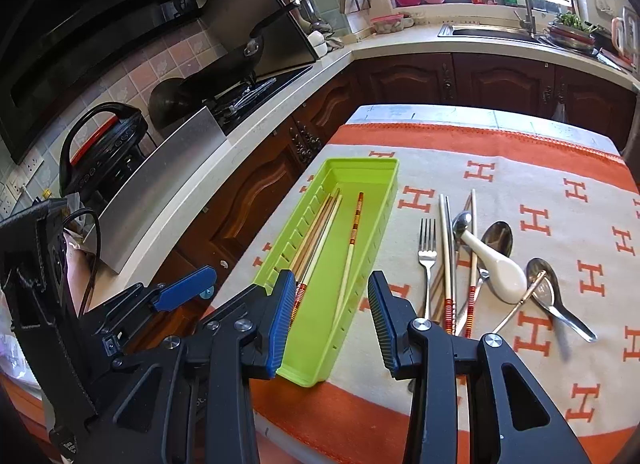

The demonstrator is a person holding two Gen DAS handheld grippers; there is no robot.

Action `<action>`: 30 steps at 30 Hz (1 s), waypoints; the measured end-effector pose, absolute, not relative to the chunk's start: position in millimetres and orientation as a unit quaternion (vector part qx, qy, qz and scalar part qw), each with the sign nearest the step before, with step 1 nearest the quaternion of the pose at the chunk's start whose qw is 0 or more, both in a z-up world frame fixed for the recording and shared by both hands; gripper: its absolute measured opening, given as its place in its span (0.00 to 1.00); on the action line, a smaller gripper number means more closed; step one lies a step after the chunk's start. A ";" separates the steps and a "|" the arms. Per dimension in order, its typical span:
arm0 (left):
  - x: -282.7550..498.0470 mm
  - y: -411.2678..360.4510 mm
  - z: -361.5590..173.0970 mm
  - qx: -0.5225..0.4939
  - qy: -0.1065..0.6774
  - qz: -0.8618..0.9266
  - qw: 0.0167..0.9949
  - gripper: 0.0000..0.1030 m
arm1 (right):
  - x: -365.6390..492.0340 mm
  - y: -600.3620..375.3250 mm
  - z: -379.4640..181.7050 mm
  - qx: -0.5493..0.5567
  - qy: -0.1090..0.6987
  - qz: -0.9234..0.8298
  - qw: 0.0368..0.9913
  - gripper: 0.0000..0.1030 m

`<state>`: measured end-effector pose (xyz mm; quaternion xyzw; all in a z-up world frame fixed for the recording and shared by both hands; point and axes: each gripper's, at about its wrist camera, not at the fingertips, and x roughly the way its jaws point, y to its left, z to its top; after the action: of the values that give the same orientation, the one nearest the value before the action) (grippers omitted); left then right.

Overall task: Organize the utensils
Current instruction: 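Withdraw both open grippers from the tray toward the forks and spoons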

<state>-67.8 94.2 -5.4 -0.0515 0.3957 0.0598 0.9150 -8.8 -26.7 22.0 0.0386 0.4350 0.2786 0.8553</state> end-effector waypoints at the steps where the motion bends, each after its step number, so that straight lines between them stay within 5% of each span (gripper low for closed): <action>1: -68.1 92.7 -5.0 -0.051 0.395 0.058 0.915 0.49 | -9.9 -29.4 22.4 0.039 0.434 0.278 0.856 0.37; 30: -12.3 21.5 -15.0 -0.016 0.422 -0.022 0.906 0.49 | 24.6 -127.4 -2.0 0.069 0.431 0.209 0.875 0.37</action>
<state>-12.3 21.5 -15.0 -0.0160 0.4223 -0.0217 0.9060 24.6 -127.4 -2.0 0.0695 0.4305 0.2092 0.8753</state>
